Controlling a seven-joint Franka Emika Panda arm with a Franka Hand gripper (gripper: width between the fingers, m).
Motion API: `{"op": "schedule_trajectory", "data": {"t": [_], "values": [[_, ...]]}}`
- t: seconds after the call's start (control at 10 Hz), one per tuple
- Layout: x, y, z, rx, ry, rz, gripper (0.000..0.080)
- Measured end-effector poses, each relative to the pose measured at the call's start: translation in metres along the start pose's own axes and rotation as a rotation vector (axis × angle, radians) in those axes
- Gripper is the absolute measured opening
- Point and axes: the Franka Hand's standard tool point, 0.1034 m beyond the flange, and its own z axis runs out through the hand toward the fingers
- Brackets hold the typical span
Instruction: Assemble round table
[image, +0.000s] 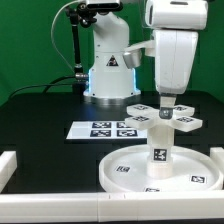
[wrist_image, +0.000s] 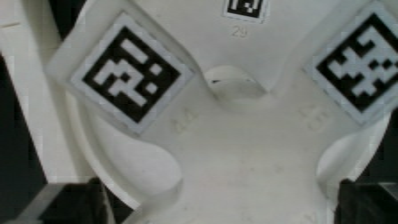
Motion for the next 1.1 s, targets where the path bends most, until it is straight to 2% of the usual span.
{"op": "schedule_trajectory", "data": {"t": [1.1], "values": [[-0.016,0.001,0.011,0.014,-0.007,0.028,0.0649]]}}
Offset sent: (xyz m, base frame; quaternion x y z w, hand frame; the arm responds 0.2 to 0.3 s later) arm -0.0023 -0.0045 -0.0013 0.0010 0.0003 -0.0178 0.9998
